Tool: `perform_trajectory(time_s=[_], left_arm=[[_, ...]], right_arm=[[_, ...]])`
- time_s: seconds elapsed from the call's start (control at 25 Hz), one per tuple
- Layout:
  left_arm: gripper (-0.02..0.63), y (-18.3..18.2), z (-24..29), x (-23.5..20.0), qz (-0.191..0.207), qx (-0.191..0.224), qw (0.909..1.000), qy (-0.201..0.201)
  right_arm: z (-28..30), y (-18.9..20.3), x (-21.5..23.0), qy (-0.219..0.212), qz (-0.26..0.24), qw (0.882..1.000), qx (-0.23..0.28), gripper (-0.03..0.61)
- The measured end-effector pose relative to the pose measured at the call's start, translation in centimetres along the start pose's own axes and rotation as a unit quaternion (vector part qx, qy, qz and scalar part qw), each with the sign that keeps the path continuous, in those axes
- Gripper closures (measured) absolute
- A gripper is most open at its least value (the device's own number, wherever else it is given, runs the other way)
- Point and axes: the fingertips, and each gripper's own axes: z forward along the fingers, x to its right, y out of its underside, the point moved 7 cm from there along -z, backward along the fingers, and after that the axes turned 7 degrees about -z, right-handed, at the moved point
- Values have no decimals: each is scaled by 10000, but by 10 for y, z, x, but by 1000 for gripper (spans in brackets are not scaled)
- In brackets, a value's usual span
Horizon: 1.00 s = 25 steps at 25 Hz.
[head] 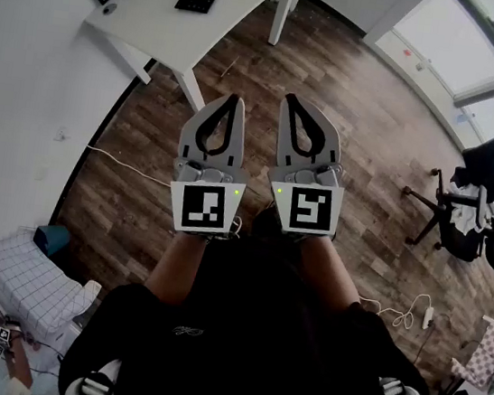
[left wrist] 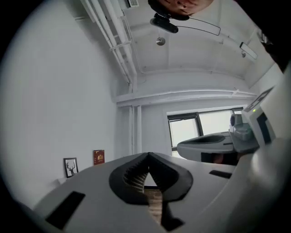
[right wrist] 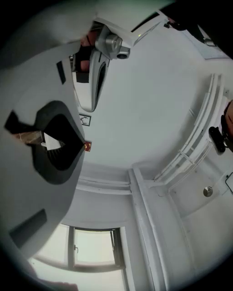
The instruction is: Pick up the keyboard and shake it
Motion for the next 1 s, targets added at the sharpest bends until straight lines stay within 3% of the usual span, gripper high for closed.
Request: perform_trajectory(time_s=[0.28, 0.48, 0.68, 1.0], left_arm=[[611, 14, 34, -12, 103, -179, 9994, -261], [611, 16, 83, -40, 255, -400, 9965, -684], [611, 7, 142, -58, 274, -453, 9933, -1032], [611, 60, 221, -56, 321, -1482, 9822, -1107]], right_arm=[[43, 15, 12, -316, 134, 9993, 151, 557], [103, 24, 24, -685, 295, 9961, 479, 557], [162, 25, 48, -1279, 348, 9883, 752, 557], [206, 88, 91, -2133, 640, 9744, 298, 557]])
